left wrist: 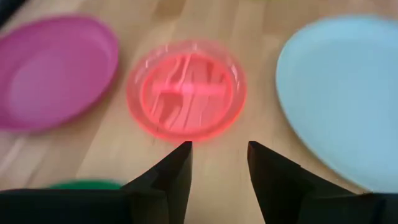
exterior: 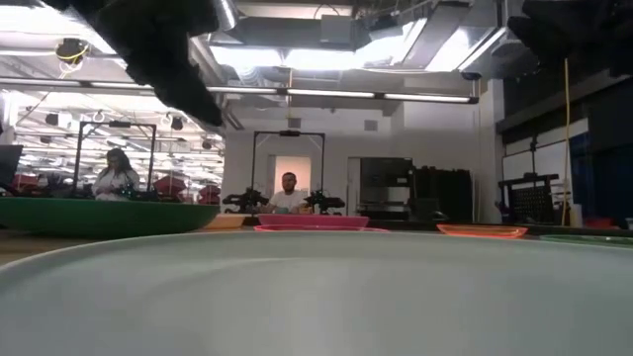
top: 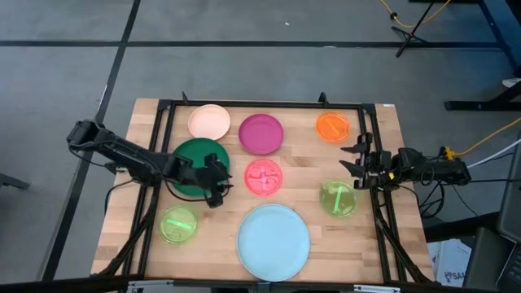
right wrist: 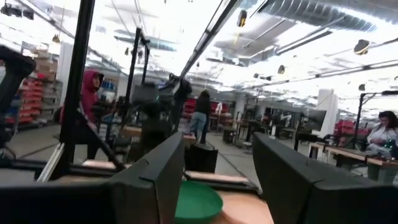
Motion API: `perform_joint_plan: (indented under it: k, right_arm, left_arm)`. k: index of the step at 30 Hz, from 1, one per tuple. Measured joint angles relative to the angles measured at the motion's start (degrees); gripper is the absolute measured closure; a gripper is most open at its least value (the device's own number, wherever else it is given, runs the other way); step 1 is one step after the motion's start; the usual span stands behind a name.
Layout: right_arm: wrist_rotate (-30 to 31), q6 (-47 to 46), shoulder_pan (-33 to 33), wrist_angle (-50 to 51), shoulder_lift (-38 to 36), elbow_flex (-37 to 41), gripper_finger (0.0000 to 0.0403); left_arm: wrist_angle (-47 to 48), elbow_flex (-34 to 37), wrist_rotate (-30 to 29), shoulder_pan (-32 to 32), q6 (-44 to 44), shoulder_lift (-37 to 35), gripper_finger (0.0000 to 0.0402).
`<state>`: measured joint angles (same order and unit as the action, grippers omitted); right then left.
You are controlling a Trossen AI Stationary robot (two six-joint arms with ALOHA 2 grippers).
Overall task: Stack plastic plates
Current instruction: Stack the green plate on the blue plate
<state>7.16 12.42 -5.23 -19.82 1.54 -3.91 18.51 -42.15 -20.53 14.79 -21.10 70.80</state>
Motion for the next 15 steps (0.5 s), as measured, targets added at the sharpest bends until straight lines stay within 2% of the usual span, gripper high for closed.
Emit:
perform_joint_plan:
  k: [6,10,15]
  right_arm:
    - [0.09,-0.39,0.01,-0.19,0.94,-2.31,0.0214]
    - [-0.08,-0.43,0.02,3.37,0.97,-2.31,0.0214]
    - [0.83,-1.29,0.02,3.96,0.96,-2.27,0.0214]
  left_arm:
    - [8.82,-2.35,-1.80,1.14,-9.15,4.65,0.0255]
    - [12.77,-1.45,-0.31,1.18,-14.53,7.50,0.0255]
    - [16.64,-1.38,0.10,1.18,-17.40,11.46,0.0255]
